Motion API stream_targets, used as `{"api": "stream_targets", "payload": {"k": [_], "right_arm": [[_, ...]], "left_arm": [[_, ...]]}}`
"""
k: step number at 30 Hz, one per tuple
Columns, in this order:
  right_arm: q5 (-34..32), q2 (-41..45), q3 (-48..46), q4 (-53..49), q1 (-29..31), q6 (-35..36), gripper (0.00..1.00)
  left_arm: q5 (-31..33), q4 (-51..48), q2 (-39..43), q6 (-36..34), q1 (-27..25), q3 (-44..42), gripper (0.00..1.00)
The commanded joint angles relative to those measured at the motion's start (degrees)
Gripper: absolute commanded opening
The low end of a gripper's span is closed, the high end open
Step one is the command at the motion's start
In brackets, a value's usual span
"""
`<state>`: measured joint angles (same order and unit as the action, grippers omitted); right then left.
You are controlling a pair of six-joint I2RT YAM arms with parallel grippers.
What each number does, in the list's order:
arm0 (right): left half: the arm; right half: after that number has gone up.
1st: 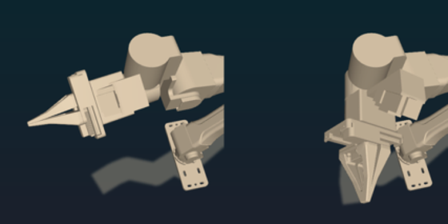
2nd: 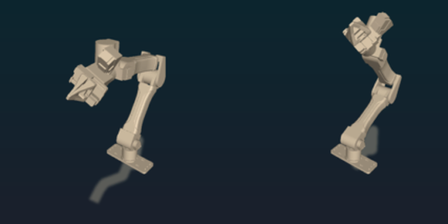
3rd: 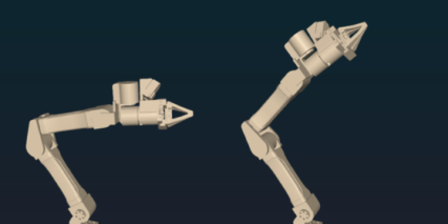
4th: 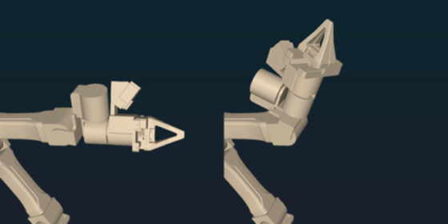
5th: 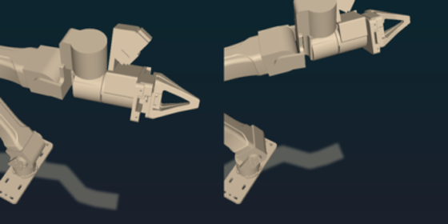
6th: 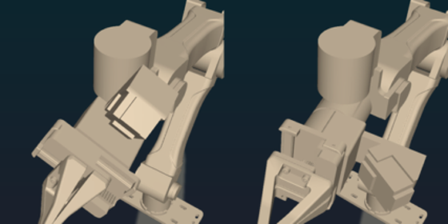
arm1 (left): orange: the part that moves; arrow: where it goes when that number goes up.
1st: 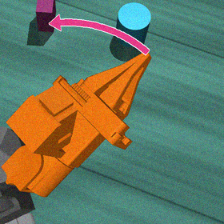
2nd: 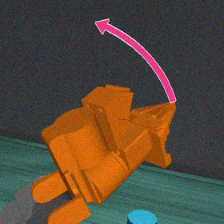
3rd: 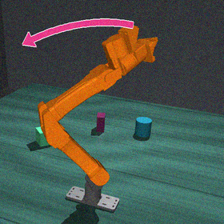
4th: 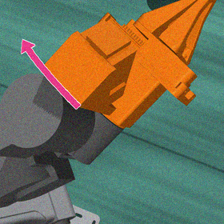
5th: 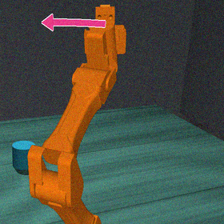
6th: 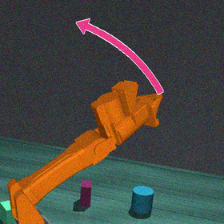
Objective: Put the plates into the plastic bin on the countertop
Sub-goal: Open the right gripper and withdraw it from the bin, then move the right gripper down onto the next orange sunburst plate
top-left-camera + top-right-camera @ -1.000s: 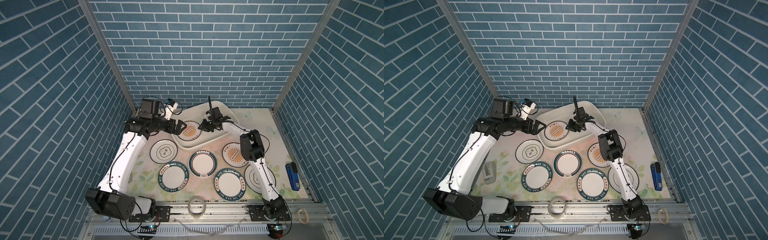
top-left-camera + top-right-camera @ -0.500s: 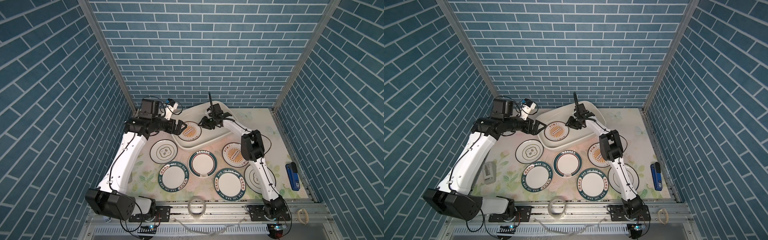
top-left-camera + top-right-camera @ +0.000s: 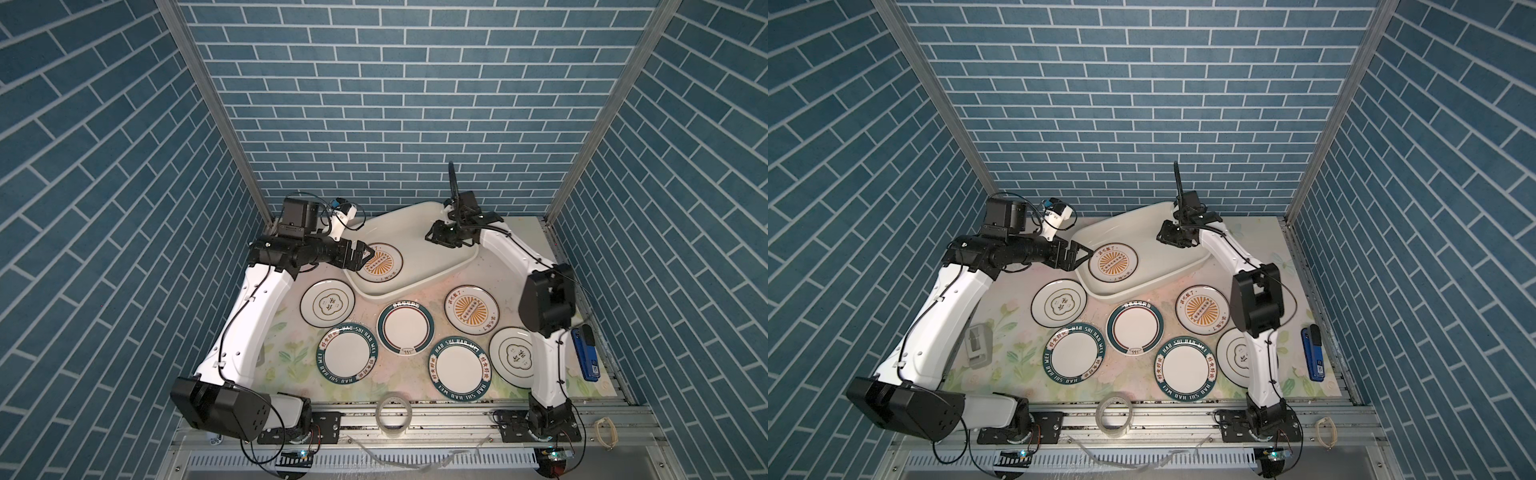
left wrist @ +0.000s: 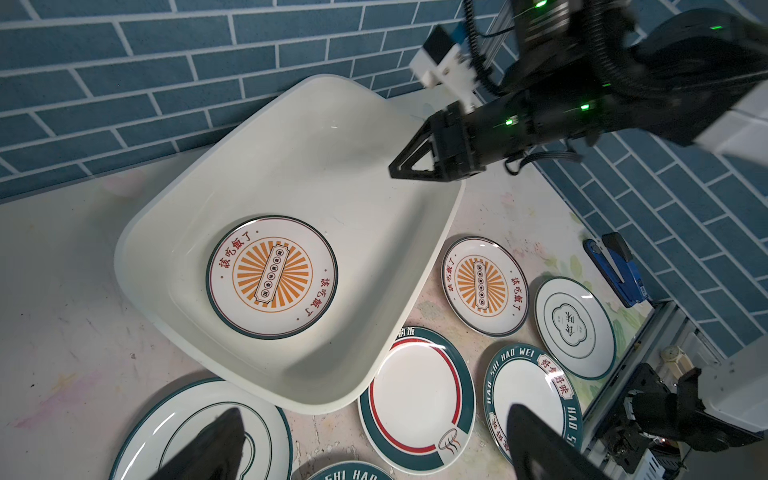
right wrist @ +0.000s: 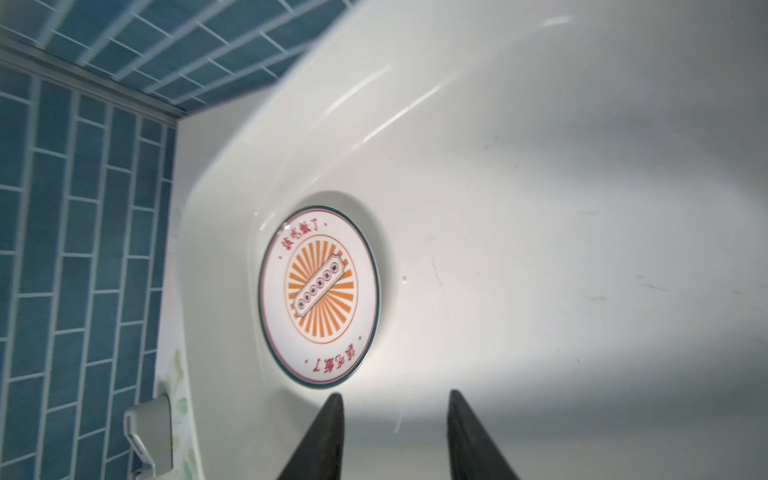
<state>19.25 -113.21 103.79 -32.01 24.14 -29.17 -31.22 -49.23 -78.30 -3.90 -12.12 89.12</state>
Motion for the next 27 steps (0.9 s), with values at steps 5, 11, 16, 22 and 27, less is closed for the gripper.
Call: {"api": "stream_targets", "payload": {"k": [5,11,16,22,27], "right_arm": [[1.2,28.2,-31.1,10.4,-7.3,-1.5,0.42],[1.7,42.1,-52.2,16.4,-15.0,-6.4,0.42],[3.0,43.4,-60.6,19.9,-19.8,-8.4,0.43],[3.9,43.9,-67.7,24.0,-24.2,-9.3,0.43],[6.4,42.4,-70.9,26.8,-27.0,-9.5,0.43]], "left_arm": [[-6.1,-0.8,1.6,-2.0,0.0,0.2,1.0],[-8.6,-0.8,1.4,-2.2,-0.1,-0.7,1.0],[-10.6,-0.1,2.3,-3.0,-0.1,-2.6,1.0],[-11.6,-0.2,2.2,-3.1,-0.2,-3.5,1.0],[-12.0,0.3,3.0,-3.3,-0.3,-4.9,0.99]]}}
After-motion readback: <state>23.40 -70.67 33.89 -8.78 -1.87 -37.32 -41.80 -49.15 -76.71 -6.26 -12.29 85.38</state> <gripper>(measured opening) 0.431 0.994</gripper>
